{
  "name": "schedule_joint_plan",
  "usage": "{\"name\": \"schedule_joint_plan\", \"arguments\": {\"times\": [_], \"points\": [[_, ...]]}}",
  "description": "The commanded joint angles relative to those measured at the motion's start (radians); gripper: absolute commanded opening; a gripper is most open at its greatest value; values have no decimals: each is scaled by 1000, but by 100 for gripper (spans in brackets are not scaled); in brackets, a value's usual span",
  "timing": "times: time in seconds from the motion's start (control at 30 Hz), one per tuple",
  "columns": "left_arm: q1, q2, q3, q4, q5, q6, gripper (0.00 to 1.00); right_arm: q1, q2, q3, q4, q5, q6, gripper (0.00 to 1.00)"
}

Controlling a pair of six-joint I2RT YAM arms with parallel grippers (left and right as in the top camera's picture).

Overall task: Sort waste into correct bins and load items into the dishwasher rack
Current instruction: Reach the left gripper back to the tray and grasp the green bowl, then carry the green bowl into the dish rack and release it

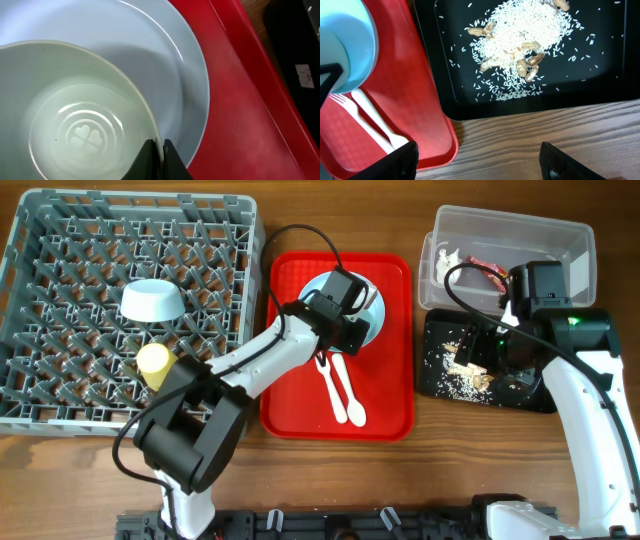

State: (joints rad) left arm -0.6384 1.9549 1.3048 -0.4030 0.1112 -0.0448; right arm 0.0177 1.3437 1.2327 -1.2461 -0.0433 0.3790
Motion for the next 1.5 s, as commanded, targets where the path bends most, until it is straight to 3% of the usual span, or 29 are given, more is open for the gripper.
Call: {"name": "schedule_joint_plan", "arguments": {"times": [0.0,0.3,0.37,0.67,0.9,1.1,1.27,1.47], "points": [[3,-79,-8,-13,25,-11,4,-3,-20,18,-5,14,-13,78],[161,-334,-8,-13,52,-24,4,-3,-20,18,-4,14,-13,78],[222,-363,-8,-12,124,-24,4,-3,-20,18,-4,14,-13,78],[615,-329,-9,15,734,-98,4,-3,-20,18,-4,14,-13,78],[806,-222,-9,42,989,-102,4,-3,-20,18,-4,14,-12,78],[885,-117,-9,62,1040,-150,4,-3,-20,18,-9,14,-12,77],[914,-54,-9,109,1178,-151,4,-3,-20,18,-12,14,-11,78],[933,-37,-9,116,1166,-150,4,-3,-20,18,-16,14,-12,78]]}}
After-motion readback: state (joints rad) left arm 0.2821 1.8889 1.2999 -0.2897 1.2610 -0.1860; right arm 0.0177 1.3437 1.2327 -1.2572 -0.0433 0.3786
